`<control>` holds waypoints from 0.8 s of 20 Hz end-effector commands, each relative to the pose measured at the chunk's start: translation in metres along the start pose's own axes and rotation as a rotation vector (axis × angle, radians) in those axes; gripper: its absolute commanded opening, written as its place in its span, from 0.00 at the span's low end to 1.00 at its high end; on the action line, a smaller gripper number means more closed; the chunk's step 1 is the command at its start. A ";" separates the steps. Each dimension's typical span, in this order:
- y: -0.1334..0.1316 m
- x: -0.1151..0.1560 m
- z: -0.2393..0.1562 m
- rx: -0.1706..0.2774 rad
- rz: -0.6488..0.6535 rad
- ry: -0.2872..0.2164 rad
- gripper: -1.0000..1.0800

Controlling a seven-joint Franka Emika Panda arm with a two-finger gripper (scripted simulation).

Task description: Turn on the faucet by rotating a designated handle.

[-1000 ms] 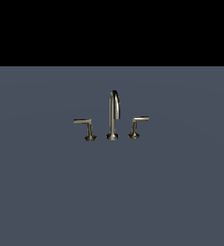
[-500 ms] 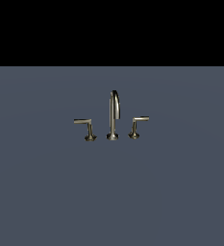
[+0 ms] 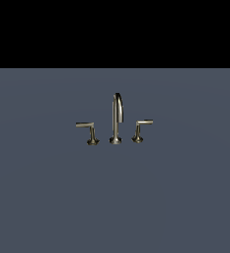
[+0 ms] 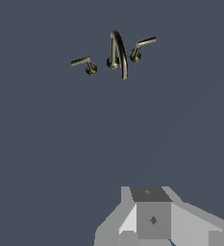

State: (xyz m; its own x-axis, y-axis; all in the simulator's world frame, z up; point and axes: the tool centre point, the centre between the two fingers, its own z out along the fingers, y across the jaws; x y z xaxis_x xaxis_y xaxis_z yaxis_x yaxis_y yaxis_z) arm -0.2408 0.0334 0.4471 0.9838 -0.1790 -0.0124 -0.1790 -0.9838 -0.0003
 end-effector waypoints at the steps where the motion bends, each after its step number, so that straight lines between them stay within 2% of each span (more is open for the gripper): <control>1: -0.011 0.005 0.013 0.001 0.048 0.000 0.00; 16: -0.079 0.053 0.098 0.007 0.355 0.000 0.00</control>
State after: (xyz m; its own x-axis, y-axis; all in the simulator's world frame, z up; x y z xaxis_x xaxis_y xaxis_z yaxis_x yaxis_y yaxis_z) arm -0.1827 0.0965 0.3569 0.8761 -0.4819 -0.0123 -0.4820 -0.8762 -0.0013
